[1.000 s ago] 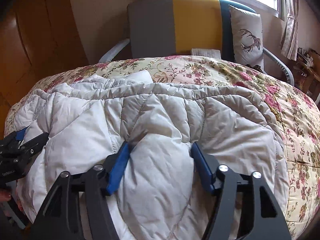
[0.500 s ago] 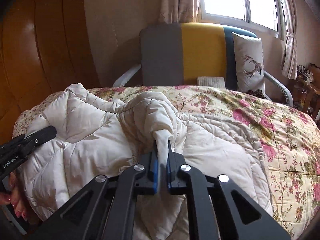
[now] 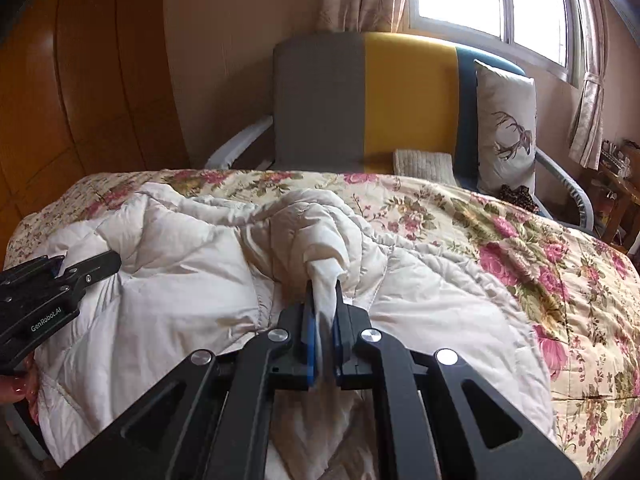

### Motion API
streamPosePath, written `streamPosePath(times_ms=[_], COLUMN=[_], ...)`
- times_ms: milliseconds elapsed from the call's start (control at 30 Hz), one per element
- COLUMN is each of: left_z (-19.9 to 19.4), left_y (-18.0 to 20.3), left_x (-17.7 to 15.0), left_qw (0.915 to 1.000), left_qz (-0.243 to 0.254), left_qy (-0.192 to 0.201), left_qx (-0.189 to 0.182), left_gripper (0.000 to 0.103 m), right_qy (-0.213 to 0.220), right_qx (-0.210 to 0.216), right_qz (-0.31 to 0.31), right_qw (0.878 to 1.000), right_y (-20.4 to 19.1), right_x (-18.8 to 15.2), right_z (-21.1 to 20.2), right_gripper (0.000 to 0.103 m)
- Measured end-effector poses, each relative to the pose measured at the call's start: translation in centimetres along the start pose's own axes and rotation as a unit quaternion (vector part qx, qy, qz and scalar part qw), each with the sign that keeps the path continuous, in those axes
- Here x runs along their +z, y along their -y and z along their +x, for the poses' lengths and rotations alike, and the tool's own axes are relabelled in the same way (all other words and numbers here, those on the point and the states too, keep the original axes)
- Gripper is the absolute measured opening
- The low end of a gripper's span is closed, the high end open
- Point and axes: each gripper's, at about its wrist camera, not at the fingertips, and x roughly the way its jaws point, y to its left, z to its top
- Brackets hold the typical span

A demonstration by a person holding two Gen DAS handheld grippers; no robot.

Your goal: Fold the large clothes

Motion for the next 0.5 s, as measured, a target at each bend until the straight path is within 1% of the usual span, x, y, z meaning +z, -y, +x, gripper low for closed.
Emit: streamPosePath(times_ms=[33, 67, 133, 167, 200, 267, 300, 333, 367, 400, 433, 467, 500], left_z=[0.9, 1.5, 1.9, 1.6, 1.1, -0.3, -1.8, -3.1, -5.0, -6.2, -7.6, -8.8, -9.8], left_y=[-0.5, -0.7, -1.2, -1.4, -1.7, -2.5, -3.2, -3.8, -4.8, -5.7, -6.6, -7.7, -9.1], left_x=[-0.4, -0.7, -1.2, -1.3, -1.4, -1.4, -1.5, -1.6, -1.8, -1.7, -1.8, -1.9, -2.1], left_qw=[1.0, 0.9999, 0.9996, 0.9992, 0.9984, 0.9967, 0.995, 0.9936, 0.9924, 0.9918, 0.991, 0.9898, 0.9885], left_qz=[-0.007, -0.01, -0.022, -0.03, -0.039, -0.061, -0.079, -0.093, -0.106, -0.111, -0.115, -0.117, -0.118], left_qy=[-0.003, -0.006, -0.009, -0.007, -0.01, -0.013, -0.005, 0.007, 0.03, 0.047, 0.066, 0.081, 0.09], left_qx=[0.0, 0.0, -0.016, -0.027, -0.038, -0.052, -0.061, -0.063, -0.056, -0.042, -0.021, 0.002, 0.03], left_gripper=[0.037, 0.043, 0.05, 0.054, 0.056, 0.064, 0.066, 0.072, 0.08, 0.083, 0.088, 0.092, 0.092], right_qy=[-0.006, -0.012, -0.029, -0.032, -0.032, -0.026, -0.022, -0.018, -0.013, -0.007, -0.002, 0.004, 0.01], right_qx=[-0.001, -0.002, -0.001, 0.002, 0.007, 0.017, 0.024, 0.031, 0.038, 0.05, 0.063, 0.073, 0.081], right_qz=[0.005, 0.013, 0.038, 0.049, 0.057, 0.067, 0.072, 0.077, 0.084, 0.092, 0.1, 0.109, 0.117], right_qw=[1.0, 1.0, 0.999, 0.998, 0.998, 0.997, 0.997, 0.996, 0.996, 0.994, 0.993, 0.991, 0.99], right_y=[0.4, 0.8, 1.6, 2.0, 2.3, 2.9, 3.1, 3.4, 3.6, 4.0, 4.4, 4.9, 5.3], right_x=[-0.1, -0.3, -0.9, -1.1, -1.4, -1.8, -2.0, -2.1, -2.4, -2.6, -2.7, -2.9, -3.1], right_z=[1.2, 2.3, 4.2, 4.8, 5.1, 5.1, 5.0, 4.9, 4.7, 4.5, 4.3, 4.1, 3.8], right_gripper=[0.006, 0.009, 0.019, 0.021, 0.025, 0.027, 0.029, 0.033, 0.035, 0.04, 0.046, 0.049, 0.052])
